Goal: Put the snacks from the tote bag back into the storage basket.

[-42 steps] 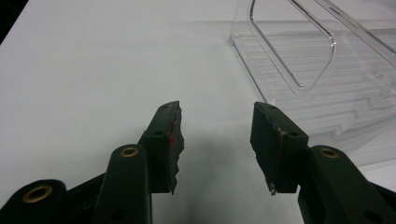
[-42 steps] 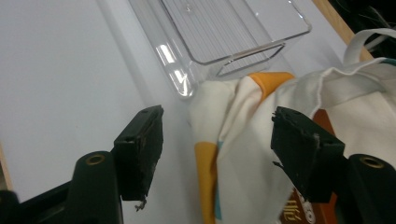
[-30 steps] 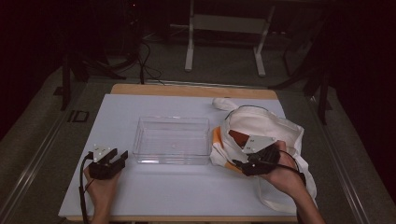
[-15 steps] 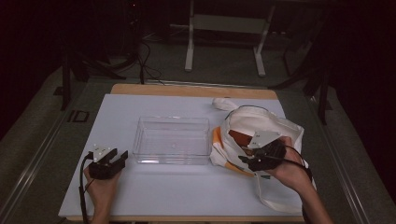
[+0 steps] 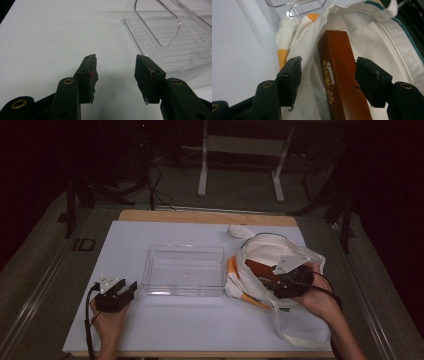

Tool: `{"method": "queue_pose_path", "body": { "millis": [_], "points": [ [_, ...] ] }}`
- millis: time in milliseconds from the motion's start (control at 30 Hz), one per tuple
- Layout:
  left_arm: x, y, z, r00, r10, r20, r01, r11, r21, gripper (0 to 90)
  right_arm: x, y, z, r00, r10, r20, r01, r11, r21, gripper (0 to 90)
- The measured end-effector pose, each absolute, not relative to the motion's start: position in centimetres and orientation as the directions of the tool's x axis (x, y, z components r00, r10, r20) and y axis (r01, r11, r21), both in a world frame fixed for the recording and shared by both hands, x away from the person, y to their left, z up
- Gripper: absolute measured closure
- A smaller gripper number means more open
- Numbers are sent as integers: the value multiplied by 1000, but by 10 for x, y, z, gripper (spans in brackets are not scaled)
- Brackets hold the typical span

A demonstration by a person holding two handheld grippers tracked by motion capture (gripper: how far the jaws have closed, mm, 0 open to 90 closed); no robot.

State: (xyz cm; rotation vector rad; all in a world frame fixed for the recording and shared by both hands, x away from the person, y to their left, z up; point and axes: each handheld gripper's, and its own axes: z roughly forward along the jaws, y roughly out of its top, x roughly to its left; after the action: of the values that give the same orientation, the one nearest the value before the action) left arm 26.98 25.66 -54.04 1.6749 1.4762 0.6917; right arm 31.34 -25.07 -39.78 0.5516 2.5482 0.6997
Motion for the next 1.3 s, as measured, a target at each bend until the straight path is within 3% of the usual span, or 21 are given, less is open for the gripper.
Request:
{"method": "queue_pose_path", "body": {
  "millis": [900,1300],
  "points": [
    [270,257,-540,175,980,-98,556,-16,831,524,326,-281,-405,-803,521,-290,341,800,494,377],
    [270,257,-541,175,980,-97,557,-17,831,521,341,-289,-415,-811,523,-263,388,817,427,346]
  ]
}}
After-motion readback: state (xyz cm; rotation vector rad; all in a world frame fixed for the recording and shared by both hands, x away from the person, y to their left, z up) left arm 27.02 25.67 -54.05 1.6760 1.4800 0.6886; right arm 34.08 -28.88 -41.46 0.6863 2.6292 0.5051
